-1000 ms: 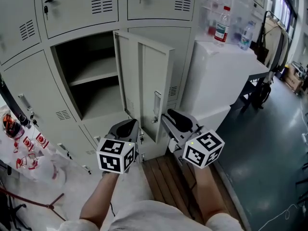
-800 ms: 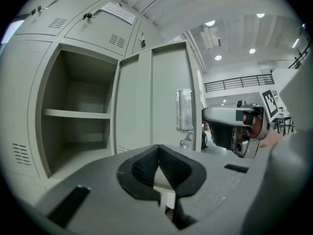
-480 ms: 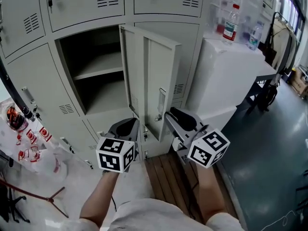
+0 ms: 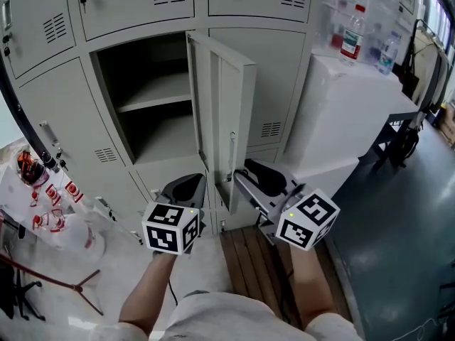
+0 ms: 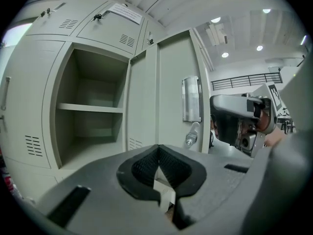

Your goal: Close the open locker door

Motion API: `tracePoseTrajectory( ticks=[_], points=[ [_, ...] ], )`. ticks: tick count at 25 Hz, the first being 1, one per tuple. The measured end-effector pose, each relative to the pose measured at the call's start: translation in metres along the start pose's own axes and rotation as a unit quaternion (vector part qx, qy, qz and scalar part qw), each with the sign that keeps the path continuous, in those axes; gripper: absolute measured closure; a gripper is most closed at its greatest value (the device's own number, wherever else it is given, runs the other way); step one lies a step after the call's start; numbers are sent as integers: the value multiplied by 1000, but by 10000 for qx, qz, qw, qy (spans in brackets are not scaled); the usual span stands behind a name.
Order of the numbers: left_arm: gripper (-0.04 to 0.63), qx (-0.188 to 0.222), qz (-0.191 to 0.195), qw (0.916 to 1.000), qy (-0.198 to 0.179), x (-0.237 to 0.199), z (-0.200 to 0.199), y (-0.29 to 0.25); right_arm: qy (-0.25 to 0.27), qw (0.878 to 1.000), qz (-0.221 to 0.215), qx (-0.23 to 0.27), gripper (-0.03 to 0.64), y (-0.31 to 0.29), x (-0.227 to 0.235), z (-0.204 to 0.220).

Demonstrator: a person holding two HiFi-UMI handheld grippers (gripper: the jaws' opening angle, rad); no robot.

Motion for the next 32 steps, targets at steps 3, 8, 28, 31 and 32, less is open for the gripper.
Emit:
tracePoseTrajectory(
  ticks=[3, 8, 28, 31, 32],
  points=[
    [589, -27, -103, 9999, 19, -7, 3, 5, 63, 9998, -177, -13, 485, -7, -9, 1],
    [589, -26, -290, 9996, 43, -19, 4, 14, 365, 9985, -415, -43, 483, -20, -26, 1],
    [589, -50, -1203, 9924, 248, -69, 17, 69, 336, 9924, -1175, 132, 486, -74, -73, 11],
    [588, -43, -1347, 9905, 289, -76, 19, 78, 227, 9913, -1291, 145, 492, -81, -77, 12],
    [588, -41, -1378, 9900, 295, -77, 19, 79, 235, 9908, -1322, 143, 492, -83, -78, 13]
  ],
)
Point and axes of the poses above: the fingertips, and each gripper's own axes: y backward along the fingers, x to its right, z out of its underside, the point moved 4 cm from there along y, backward along the fingers, and after that the axes turned 5 degrees about z, right-handed, at the moved point
